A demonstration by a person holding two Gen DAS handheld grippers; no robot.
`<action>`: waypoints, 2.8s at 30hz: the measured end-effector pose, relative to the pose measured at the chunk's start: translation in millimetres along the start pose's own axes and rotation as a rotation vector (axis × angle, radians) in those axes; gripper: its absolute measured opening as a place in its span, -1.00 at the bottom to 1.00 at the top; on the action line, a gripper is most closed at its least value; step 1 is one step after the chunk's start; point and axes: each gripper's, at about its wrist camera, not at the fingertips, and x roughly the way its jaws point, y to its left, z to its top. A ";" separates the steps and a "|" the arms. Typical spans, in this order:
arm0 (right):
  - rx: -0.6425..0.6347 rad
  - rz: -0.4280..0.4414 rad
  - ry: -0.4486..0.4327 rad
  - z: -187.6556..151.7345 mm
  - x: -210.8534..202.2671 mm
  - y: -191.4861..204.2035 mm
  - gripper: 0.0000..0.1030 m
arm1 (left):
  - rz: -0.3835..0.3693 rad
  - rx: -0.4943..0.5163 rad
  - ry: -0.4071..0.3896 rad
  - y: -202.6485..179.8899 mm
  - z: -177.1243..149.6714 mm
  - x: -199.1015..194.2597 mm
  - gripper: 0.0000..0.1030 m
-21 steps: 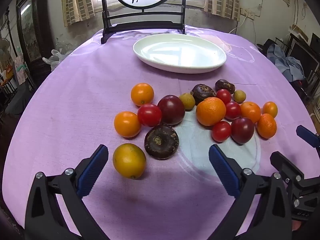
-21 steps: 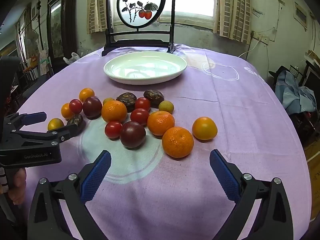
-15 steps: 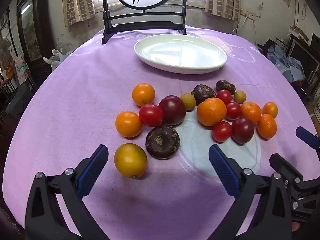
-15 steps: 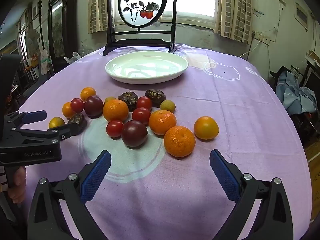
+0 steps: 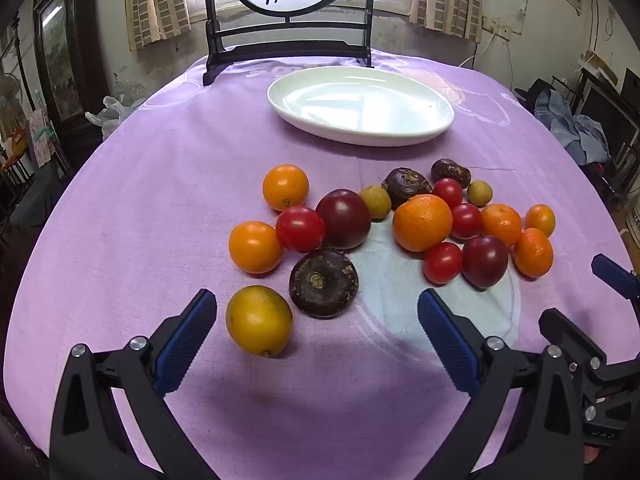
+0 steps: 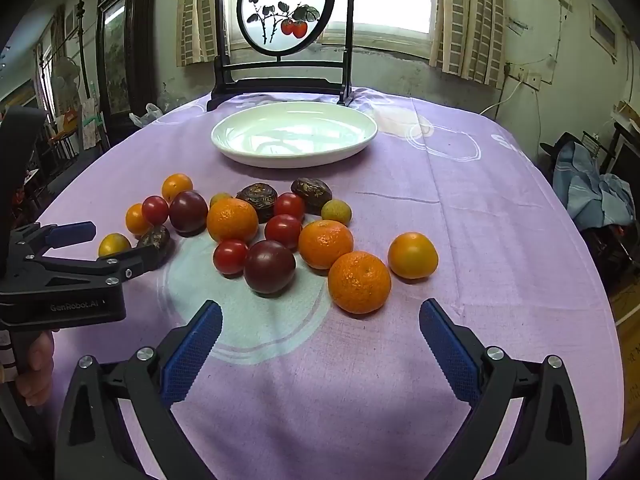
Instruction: Organize fruits
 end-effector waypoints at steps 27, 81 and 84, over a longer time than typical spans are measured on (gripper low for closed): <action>0.001 0.001 -0.004 -1.8 -0.3 1.9 0.93 | -0.011 -0.002 0.002 -3.0 -0.3 2.4 0.91; 0.001 0.008 0.004 -9.8 -0.4 5.8 0.93 | -0.016 0.005 0.019 6.5 -13.6 7.2 0.91; 0.010 0.019 -0.004 -13.1 -1.2 3.8 0.93 | -0.015 -0.009 0.043 16.8 -16.2 13.4 0.91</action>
